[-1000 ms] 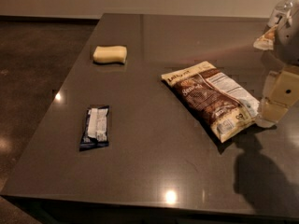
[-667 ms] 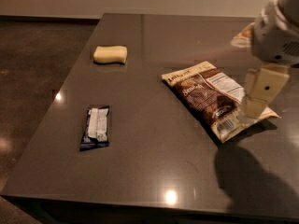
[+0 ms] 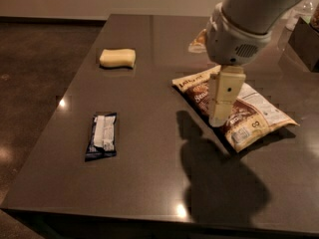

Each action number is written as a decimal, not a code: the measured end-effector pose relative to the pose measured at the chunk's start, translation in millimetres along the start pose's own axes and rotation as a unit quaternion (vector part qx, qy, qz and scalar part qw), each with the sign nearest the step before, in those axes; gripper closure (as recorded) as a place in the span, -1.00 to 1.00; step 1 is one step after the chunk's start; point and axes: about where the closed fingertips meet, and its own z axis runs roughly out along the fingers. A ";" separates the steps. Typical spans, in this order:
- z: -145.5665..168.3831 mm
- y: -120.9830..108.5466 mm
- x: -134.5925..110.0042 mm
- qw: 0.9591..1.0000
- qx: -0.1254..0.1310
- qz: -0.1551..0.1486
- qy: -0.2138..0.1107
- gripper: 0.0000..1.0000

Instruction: Move rxbar blueberry near sponge

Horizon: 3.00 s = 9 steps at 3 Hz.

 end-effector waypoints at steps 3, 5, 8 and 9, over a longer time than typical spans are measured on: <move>55.9 -3.4 -97.4 0.991 -0.042 -0.122 -0.027 -1.00; 105.8 -2.6 -128.3 0.977 -0.099 -0.186 -0.013 -1.00; 159.5 4.1 -152.8 0.954 -0.160 -0.251 -0.002 -1.00; 165.0 6.1 -157.8 0.949 -0.168 -0.266 -0.006 -1.00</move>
Offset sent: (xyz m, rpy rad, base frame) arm 0.0031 0.1214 -0.0329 0.0017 0.0284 0.3009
